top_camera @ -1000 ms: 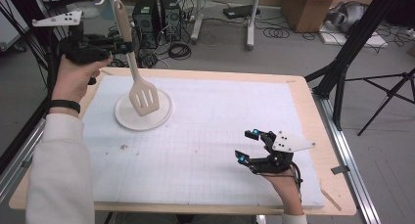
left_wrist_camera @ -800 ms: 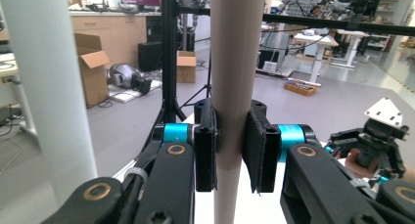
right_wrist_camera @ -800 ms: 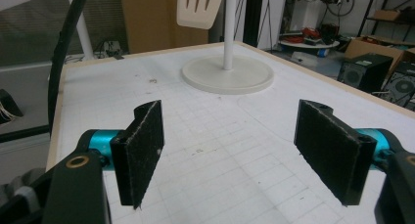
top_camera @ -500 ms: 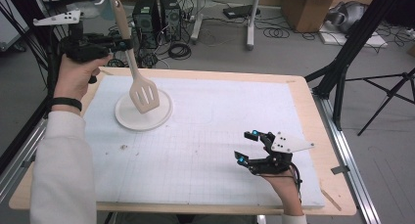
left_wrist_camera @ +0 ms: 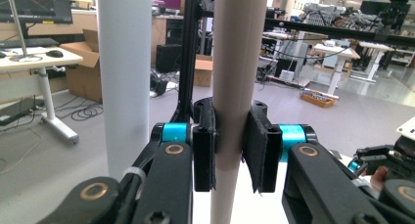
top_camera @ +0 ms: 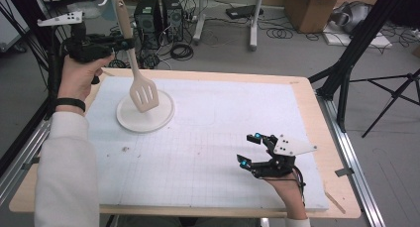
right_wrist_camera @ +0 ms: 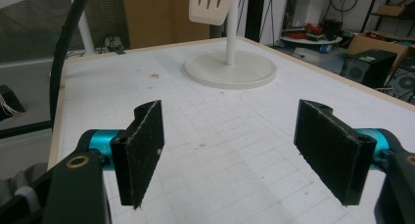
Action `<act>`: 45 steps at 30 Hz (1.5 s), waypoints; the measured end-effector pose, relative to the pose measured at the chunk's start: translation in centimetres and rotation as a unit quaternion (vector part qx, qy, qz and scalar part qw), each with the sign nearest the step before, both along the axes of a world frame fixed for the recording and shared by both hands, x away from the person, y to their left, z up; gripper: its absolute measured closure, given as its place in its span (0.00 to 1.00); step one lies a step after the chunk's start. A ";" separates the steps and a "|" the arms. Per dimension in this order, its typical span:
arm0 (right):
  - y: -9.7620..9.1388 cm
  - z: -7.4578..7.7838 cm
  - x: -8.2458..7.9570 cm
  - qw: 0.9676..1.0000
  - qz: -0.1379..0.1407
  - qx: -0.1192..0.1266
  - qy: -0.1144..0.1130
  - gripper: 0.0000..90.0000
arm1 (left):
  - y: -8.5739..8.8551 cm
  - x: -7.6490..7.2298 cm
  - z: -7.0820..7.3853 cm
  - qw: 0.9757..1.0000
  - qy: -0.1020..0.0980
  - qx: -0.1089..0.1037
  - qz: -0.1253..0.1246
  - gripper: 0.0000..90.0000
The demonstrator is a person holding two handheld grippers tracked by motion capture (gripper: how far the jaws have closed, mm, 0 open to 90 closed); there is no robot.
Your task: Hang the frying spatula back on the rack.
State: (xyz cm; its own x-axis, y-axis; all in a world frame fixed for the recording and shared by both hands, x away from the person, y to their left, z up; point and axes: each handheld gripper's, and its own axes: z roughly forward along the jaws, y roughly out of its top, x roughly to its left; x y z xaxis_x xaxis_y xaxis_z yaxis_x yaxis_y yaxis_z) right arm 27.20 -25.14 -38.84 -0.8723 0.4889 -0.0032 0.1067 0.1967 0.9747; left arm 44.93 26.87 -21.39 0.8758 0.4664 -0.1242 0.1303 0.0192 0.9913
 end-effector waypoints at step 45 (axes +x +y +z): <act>0.2 -0.9 0.6 0.999 -0.011 -0.019 0.024 0.26 | -2.6 -14.4 -15.3 0.993 -0.044 0.043 -0.101 0.19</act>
